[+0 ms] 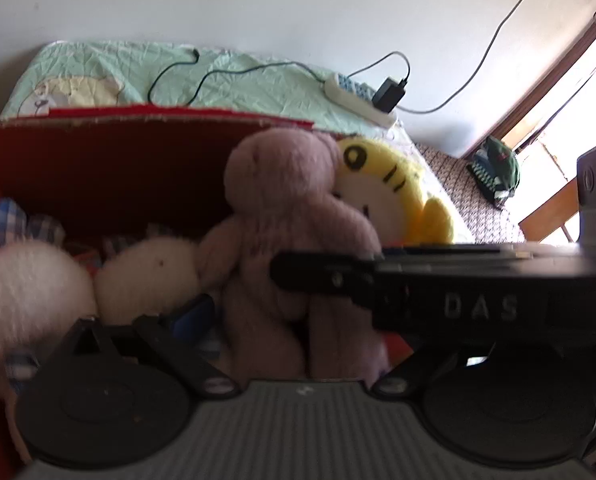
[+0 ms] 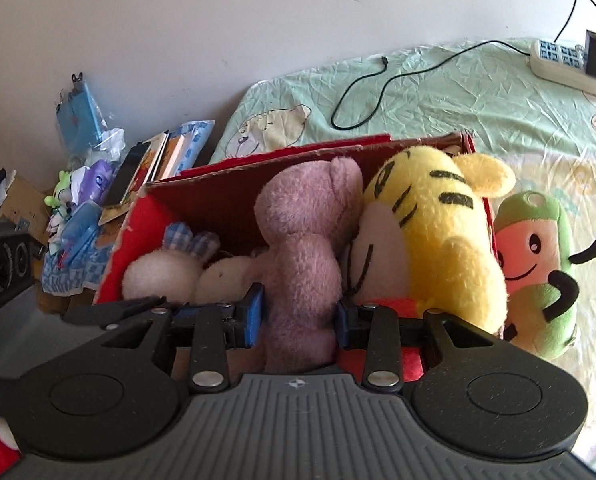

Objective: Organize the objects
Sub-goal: 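Lower the teddy bear into the box beside the tiger with the right gripper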

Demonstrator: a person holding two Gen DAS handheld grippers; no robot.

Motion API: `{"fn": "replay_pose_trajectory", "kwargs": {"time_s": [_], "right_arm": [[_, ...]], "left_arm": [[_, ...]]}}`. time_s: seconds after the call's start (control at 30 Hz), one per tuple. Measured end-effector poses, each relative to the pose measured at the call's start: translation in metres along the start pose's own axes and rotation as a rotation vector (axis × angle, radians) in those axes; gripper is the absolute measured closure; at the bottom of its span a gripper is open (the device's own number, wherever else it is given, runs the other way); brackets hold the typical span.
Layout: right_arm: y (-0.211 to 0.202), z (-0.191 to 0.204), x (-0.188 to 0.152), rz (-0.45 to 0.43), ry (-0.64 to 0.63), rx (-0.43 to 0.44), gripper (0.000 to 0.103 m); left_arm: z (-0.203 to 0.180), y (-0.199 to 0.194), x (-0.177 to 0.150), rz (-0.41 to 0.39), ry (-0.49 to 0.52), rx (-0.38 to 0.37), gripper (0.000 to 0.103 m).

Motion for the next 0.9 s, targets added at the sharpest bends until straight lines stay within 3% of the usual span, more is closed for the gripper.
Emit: {"fn": "replay_pose_trajectory", "kwargs": {"time_s": [0.67, 0.9], "right_arm": [[-0.029, -0.023, -0.012, -0.074, 0.183, 0.100, 0.064], [-0.042, -0.019, -0.019, -0.092, 0.186, 0.073, 0.065]], "left_arm": [[-0.019, 0.002, -0.006, 0.003, 0.049, 0.122, 0.003], [-0.028, -0.011, -0.006, -0.027, 0.062, 0.217, 0.003]]}}
Point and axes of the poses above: each gripper's, at about its wrist camera, not at the fingertips, and y roughly the way its jaws point, z to its left, x to its top, the point moved 3 cm from there along y, roughly the way its jaws point, and after that the axes turned 4 degrees about x, right-handed, at the moved point
